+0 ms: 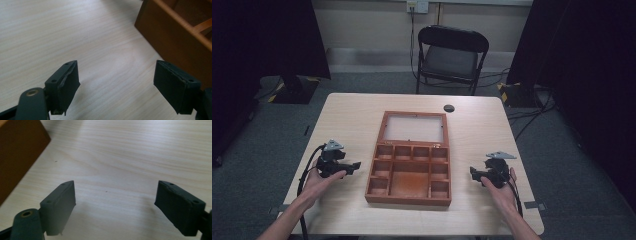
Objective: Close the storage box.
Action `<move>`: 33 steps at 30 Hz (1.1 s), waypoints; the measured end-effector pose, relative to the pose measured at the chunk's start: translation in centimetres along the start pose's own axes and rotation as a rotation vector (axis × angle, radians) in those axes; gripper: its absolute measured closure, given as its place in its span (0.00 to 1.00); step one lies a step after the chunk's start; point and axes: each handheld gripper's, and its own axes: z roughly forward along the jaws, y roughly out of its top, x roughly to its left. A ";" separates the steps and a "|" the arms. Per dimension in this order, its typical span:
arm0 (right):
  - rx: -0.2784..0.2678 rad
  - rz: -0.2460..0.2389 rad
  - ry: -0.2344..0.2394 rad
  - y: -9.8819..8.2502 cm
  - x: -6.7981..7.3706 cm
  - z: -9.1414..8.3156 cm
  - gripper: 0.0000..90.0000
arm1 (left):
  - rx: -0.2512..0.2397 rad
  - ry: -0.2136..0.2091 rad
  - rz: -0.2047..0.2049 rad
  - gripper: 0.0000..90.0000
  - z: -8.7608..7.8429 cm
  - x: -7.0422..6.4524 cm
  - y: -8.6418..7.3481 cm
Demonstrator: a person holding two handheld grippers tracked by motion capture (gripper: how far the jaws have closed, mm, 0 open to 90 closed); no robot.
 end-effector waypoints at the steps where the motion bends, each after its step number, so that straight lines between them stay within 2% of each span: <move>1: 0.000 0.000 0.000 0.0 0.0 0.0 0.18 | -0.011 -0.003 -0.006 0.22 -0.2 -0.2 0.2; 2: 0.005 0.001 0.031 0.2 0.0 -0.1 0.18 | -0.024 -0.012 -0.011 0.23 -0.4 -0.3 0.4; 4: -0.019 0.005 0.057 0.5 0.0 -0.5 0.19 | -0.036 -0.012 -0.021 0.23 -0.5 -0.4 0.6; 6: -0.045 -0.001 0.058 0.7 0.1 -0.8 0.19 | -0.068 -0.012 -0.031 0.24 -0.8 -0.5 0.9; 7: -0.059 -0.007 0.059 1.0 0.1 -1.0 0.19 | -0.082 -0.014 -0.049 0.24 -0.9 -0.6 1.0; 9: -0.071 -0.010 0.059 1.2 0.3 -1.1 0.19 | -0.087 -0.023 -0.063 0.24 -1.0 -0.6 1.3; 10: -0.090 -0.024 0.066 1.7 0.5 -1.1 0.20 | -0.080 -0.028 -0.057 0.24 -1.1 -0.7 1.9; 12: -0.092 -0.028 0.077 1.9 0.7 -1.1 0.21 | -0.092 -0.024 -0.045 0.24 -1.1 -0.9 2.2; 13: -0.086 -0.038 0.111 2.5 1.1 -1.0 0.21 | -0.131 0.000 -0.027 0.25 -1.2 -1.2 2.6; 15: -0.091 -0.051 0.112 3.0 1.4 -0.8 0.21 | -0.127 -0.004 -0.016 0.26 -1.1 -1.3 2.7; 17: -0.103 -0.052 0.114 3.3 1.6 -0.8 0.21 | -0.086 -0.023 -0.008 0.25 -0.9 -1.3 3.2; 19: -0.130 -0.054 0.122 4.0 1.9 -0.7 0.22 | -0.110 -0.025 -0.019 0.24 -0.8 -1.4 3.6; 20: -0.146 -0.043 0.153 4.5 2.2 -0.7 0.30 | -0.145 -0.011 -0.014 0.25 -0.8 -1.5 4.0; 21: -0.146 -0.043 0.153 4.5 2.2 -0.7 0.30 | -0.145 -0.011 -0.014 0.27 -0.8 -1.5 4.0; 22: -0.164 -0.045 0.187 4.9 2.6 -0.6 0.28 | -0.145 -0.005 -0.009 0.27 -0.8 -1.5 4.1; 23: -0.167 -0.052 0.189 5.1 2.7 -0.5 0.28 | -0.122 -0.019 -0.011 0.26 -0.5 -1.5 4.5; 27: -0.179 -0.065 0.189 5.7 3.2 -0.3 0.29 | -0.136 -0.015 -0.023 0.25 -0.3 -1.4 5.1; 28: -0.181 -0.066 0.182 6.1 3.4 0.0 0.28 | -0.172 -0.030 -0.013 0.25 0.0 -1.4 5.3; 31: -0.170 -0.057 0.172 6.7 3.5 0.3 0.28 | -0.143 -0.035 -0.007 0.23 0.6 -1.2 5.9; 32: -0.186 -0.036 0.185 7.3 3.6 0.7 0.26 | -0.133 -0.047 -0.013 0.21 0.8 -1.0 6.3; 33: -0.183 -0.031 0.185 7.6 3.8 1.0 0.25 | -0.153 -0.048 -0.036 0.21 1.2 -0.7 6.9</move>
